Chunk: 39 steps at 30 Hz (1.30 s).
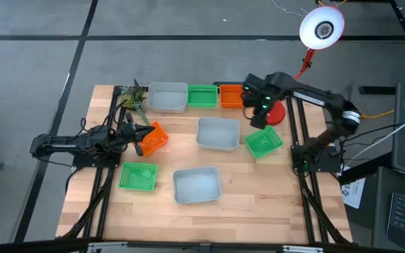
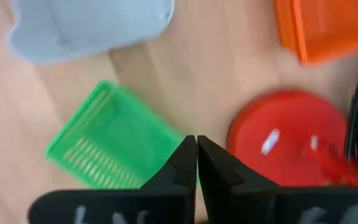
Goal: Stack baskets by color
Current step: Stack the middle right green bin on top of the top green bin
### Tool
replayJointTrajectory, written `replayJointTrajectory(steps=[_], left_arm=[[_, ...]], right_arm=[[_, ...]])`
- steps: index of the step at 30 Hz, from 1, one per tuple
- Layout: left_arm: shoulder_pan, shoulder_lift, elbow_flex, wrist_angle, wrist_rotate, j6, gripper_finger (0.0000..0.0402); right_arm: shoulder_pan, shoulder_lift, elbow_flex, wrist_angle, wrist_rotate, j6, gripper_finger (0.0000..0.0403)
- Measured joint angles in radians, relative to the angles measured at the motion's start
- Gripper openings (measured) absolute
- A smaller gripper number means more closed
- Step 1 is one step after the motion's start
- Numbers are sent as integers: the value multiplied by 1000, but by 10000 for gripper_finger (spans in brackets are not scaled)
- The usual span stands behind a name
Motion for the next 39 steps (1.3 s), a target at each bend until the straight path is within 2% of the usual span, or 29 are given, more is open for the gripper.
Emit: replayJointTrajectory(steps=[3,7,11,15,22,25,29,32,39], left_arm=[[0,0,0,-1,0,0,0],[0,0,0,-1,0,0,0],[0,0,0,0,0,0,0],[0,0,0,0,0,0,0],[0,0,0,0,0,0,0],[0,0,0,1,0,0,0],[0,0,0,1,0,0,0],[0,0,0,1,0,0,0],[0,0,0,1,-1,0,0]], right_arm=[[20,-122,-65,1,-56,59,15],[55,-255,-166,27,-165,57,15],[69,-319,-235,116,-173,56,15],[69,-319,-283,152,-173,55,27],[68,-266,-395,229,-166,55,109],[68,-244,-440,292,-107,38,139],[69,-216,-457,311,-16,-96,147],[70,-197,-458,339,37,-135,146],[70,-140,-458,344,40,-182,145]])
